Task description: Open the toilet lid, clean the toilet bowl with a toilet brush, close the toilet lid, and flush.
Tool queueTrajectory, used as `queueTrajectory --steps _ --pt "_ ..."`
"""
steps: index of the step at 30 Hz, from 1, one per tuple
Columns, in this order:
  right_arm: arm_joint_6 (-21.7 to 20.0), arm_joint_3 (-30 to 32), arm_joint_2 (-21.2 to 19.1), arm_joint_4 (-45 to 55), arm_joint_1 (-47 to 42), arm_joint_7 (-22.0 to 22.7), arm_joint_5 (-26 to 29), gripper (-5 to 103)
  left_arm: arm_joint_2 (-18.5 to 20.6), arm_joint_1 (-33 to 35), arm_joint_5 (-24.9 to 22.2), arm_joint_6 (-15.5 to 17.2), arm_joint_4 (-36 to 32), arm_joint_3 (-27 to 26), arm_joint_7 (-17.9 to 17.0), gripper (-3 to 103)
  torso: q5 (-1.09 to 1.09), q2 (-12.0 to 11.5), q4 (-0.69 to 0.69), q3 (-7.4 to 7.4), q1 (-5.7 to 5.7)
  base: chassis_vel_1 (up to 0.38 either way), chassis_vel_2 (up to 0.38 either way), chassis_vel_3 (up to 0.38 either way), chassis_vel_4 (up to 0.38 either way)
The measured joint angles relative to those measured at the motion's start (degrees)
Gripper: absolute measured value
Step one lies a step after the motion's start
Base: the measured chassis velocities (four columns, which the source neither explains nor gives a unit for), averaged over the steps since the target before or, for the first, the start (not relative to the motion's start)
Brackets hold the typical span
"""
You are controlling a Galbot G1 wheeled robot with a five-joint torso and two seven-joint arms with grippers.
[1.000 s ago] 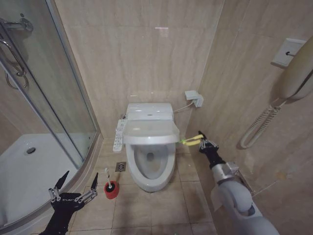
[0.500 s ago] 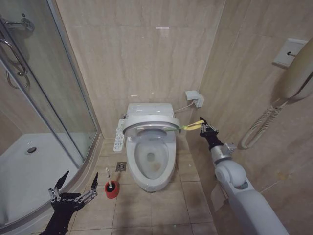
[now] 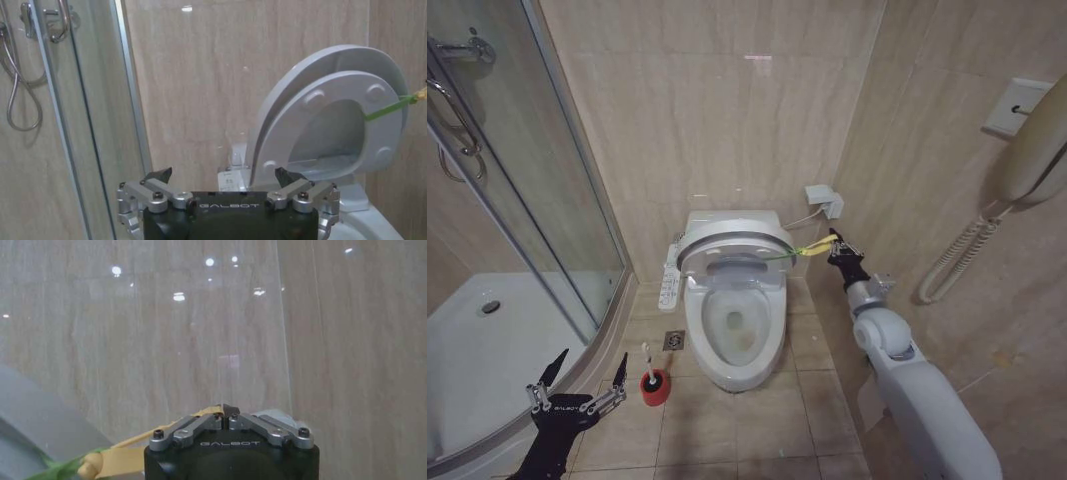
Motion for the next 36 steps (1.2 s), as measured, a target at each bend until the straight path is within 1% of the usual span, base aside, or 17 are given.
queueTrajectory --steps 10,16,24,30,33,36 --pt "-0.2 -3.3 0.8 -6.2 9.4 0.8 0.5 1 0.0 0.0 0.0 0.0 0.0 0.0 0.0 100 0.0 0.0 0.01 0.0 0.0 0.0 0.0 0.0 0.0" --pt "-0.2 -5.0 0.9 -9.9 13.6 1.0 0.6 1 0.0 0.0 0.0 0.0 0.0 0.0 0.0 100 0.0 0.0 0.03 0.0 0.0 0.0 0.0 0.0 0.0" --pt "0.2 -7.8 1.8 -17.9 20.2 1.4 0.5 1 0.0 0.0 0.0 0.0 0.0 0.0 0.0 100 0.0 0.0 0.02 0.0 0.0 0.0 0.0 0.0 0.0" --pt "0.6 -8.9 2.3 -21.7 23.3 1.5 0.3 1 0.0 0.0 0.0 0.0 0.0 0.0 0.0 100 0.0 0.0 0.02 0.0 0.0 0.0 0.0 0.0 0.0" --pt "1.1 -10.3 2.8 -26.1 27.6 1.5 -0.1 1 0.0 0.0 0.0 0.0 0.0 0.0 0.0 100 0.0 0.0 0.02 0.0 0.0 0.0 0.0 0.0 0.0" --pt "1.2 -11.0 3.1 -28.4 30.0 1.5 -0.3 1 0.0 0.0 0.0 0.0 0.0 0.0 0.0 100 0.0 0.0 0.02 0.0 0.0 0.0 0.0 0.0 0.0"
